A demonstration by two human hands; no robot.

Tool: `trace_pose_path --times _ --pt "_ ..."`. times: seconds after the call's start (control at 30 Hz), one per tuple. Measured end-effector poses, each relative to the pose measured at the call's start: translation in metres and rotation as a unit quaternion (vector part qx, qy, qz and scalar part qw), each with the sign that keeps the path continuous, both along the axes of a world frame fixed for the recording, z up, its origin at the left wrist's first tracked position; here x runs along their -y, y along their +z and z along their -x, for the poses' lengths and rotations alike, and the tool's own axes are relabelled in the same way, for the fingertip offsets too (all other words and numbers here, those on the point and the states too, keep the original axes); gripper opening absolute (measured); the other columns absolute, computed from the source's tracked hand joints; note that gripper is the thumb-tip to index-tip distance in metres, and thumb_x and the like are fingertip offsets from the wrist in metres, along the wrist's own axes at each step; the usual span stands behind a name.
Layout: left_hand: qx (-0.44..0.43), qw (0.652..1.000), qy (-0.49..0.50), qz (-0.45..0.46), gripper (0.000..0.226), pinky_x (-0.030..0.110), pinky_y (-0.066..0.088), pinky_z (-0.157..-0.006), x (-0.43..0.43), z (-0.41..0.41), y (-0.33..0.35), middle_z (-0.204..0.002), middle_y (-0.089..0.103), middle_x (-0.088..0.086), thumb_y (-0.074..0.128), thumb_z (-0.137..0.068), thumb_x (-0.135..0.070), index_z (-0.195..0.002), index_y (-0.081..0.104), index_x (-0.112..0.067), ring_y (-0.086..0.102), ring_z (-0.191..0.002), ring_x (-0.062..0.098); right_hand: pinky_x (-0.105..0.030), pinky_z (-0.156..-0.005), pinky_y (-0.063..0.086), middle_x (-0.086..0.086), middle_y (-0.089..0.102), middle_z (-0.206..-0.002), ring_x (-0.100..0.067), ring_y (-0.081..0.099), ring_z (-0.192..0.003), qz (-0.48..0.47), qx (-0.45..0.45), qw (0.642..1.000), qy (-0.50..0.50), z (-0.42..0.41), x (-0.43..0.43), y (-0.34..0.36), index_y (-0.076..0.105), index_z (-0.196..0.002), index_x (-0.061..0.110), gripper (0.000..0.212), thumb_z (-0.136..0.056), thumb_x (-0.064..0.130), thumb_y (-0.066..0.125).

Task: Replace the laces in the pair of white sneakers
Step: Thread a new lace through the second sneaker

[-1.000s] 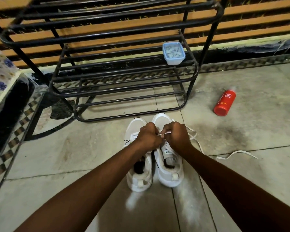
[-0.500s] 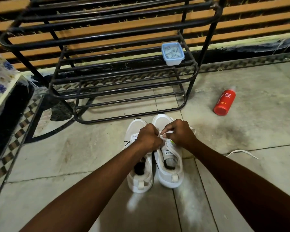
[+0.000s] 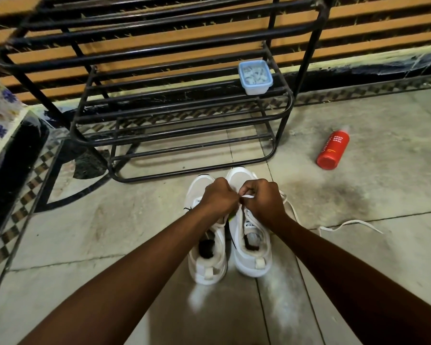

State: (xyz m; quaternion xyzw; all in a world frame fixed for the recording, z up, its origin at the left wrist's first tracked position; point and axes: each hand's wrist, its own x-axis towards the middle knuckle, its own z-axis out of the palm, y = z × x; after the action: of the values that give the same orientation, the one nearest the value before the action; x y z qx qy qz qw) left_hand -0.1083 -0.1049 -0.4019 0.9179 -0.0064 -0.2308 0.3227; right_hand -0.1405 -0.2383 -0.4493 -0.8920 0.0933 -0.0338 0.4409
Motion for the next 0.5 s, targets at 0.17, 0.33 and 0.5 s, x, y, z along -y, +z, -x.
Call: trace_pose_path --times 0.17,0.33,0.5 --pt "0.085 0.994 -0.053 -0.055 0.027 0.040 0.049 -0.101 -0.002 -0.004 -0.005 -0.123 0.061 0.018 0.068 -0.086 -0.005 -0.112 0.066 -0.004 0.054 -0.121 0.033 -0.032 -0.068 0.056 0.011 0.071 -0.063 -0.003 0.067 -0.062 -0.013 0.033 0.999 0.005 0.003 0.004 -0.004 0.075 -0.066 0.021 0.012 -0.066 0.010 0.077" --pt "0.112 0.984 -0.106 -0.090 0.025 0.043 0.049 -0.100 0.002 -0.007 -0.011 -0.125 0.055 0.018 0.063 -0.090 -0.008 -0.114 0.062 -0.011 0.053 -0.120 0.035 -0.026 -0.071 0.049 0.012 0.070 -0.074 0.000 0.062 -0.070 -0.015 0.064 0.998 0.014 0.009 0.008 -0.009 0.071 -0.076 0.021 0.012 -0.072 0.015 0.081" --pt "0.141 0.974 -0.139 -0.113 0.015 0.041 0.049 -0.095 0.001 -0.011 -0.010 -0.119 0.063 0.017 0.058 -0.091 -0.009 -0.106 0.060 -0.012 0.056 -0.116 0.037 -0.038 -0.083 0.037 0.010 0.052 -0.096 -0.013 0.050 -0.098 0.111 0.099 0.986 -0.074 0.034 0.010 -0.021 0.061 -0.084 0.028 0.028 -0.069 0.046 0.077"
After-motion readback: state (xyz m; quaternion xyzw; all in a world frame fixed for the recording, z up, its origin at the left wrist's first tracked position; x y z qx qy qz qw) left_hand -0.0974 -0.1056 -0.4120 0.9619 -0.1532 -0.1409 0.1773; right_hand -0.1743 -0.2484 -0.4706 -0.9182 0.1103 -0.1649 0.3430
